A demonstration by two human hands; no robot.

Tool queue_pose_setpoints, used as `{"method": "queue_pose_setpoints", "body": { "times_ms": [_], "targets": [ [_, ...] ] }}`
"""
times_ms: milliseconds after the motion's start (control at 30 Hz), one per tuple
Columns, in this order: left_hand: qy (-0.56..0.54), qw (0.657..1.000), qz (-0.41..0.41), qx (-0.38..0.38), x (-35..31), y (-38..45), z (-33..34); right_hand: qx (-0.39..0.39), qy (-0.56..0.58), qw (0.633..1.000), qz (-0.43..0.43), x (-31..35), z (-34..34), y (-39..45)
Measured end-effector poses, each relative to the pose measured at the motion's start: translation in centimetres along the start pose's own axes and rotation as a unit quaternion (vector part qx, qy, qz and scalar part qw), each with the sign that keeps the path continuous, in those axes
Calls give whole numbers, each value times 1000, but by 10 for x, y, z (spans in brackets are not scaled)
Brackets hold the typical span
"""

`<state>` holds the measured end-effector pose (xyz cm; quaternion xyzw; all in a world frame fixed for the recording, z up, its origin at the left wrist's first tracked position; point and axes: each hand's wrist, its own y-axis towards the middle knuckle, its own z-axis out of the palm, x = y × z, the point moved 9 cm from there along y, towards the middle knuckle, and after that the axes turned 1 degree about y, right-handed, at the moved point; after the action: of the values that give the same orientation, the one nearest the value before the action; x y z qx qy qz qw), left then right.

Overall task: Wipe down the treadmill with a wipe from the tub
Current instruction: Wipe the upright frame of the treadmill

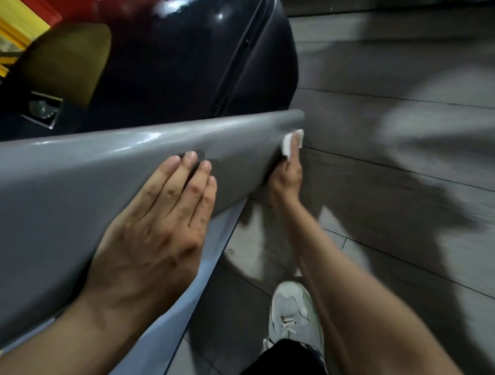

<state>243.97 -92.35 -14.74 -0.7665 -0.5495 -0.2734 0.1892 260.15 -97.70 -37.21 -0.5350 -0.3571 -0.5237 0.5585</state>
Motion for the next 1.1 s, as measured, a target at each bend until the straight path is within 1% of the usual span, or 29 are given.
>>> {"method": "queue_pose_setpoints", "body": {
  "times_ms": [33,67,100,133,167,233,300,333,367,400,433,467,500,533,567,600,633,667,700,800,833,867,900,933,967,1000,1033,1067,1100],
  "targets": [
    [0,1000,0,1,0,1,0,-30,-23,998,55,-10,-7,20],
    [-1,1000,-1,0,0,2,0,-51,-40,995,71,-12,-11,32],
    [-1,1000,-3,-2,1,2,0,-55,-42,995,73,-9,-8,34],
    [-1,1000,-5,-4,1,2,-1,-50,-8,996,77,-2,-4,25],
    [-2,1000,-6,-5,1,2,-1,-30,57,996,54,6,5,8],
    [-10,1000,-7,-6,0,3,-2,18,46,995,-92,32,18,-51],
    [-20,1000,-18,-3,2,3,-4,100,57,972,-207,54,36,-132],
    [-21,999,-25,-1,3,2,-4,134,45,958,-249,65,44,-165],
    [-19,999,-30,1,4,1,-5,157,22,946,-282,70,50,-186],
    [-17,999,-32,2,4,-2,-6,154,-3,940,-304,68,50,-192],
    [-15,999,-33,2,4,-6,-7,145,-6,943,-299,62,48,-180],
    [-12,999,-34,1,5,-11,-9,116,9,957,-267,53,39,-155],
    [-7,999,-35,2,7,-18,-10,86,28,975,-204,43,31,-124],
    [0,999,-34,4,7,-24,-10,52,51,991,-113,25,21,-91],
    [5,999,-32,8,6,-30,-11,23,71,997,-15,3,15,-59],
    [8,999,-32,10,6,-35,-11,-2,86,994,71,-17,10,-32],
    [10,999,-36,8,6,-40,-12,-30,118,984,133,-33,7,-10],
    [9,999,-37,7,6,-43,-13,-42,157,972,169,-42,6,2],
    [6,999,-37,8,6,-45,-13,-38,181,967,177,-46,9,6],
    [-3,999,-36,15,6,-46,-15,2,135,976,173,-32,22,-37],
    [-2,999,-35,14,7,-46,-15,2,116,981,153,-25,26,-59],
    [0,999,-36,12,7,-46,-16,-11,98,989,115,-13,25,-84],
    [1,999,-37,10,7,-46,-16,-18,92,994,52,3,27,-109],
    [1,999,-40,9,8,-45,-18,0,81,996,-21,23,32,-137],
    [2,999,-47,5,9,-45,-20,47,67,991,-106,44,42,-168],
    [1,998,-58,-2,12,-45,-23,98,47,975,-191,65,53,-199],
    [-2,997,-71,-12,15,-45,-27,143,28,951,-274,80,63,-226],
    [-5,996,-82,-22,18,-46,-32,166,7,923,-348,90,69,-245],
    [-6,995,-92,-35,21,-47,-36,171,-2,898,-406,94,72,-251]
  ]
}}
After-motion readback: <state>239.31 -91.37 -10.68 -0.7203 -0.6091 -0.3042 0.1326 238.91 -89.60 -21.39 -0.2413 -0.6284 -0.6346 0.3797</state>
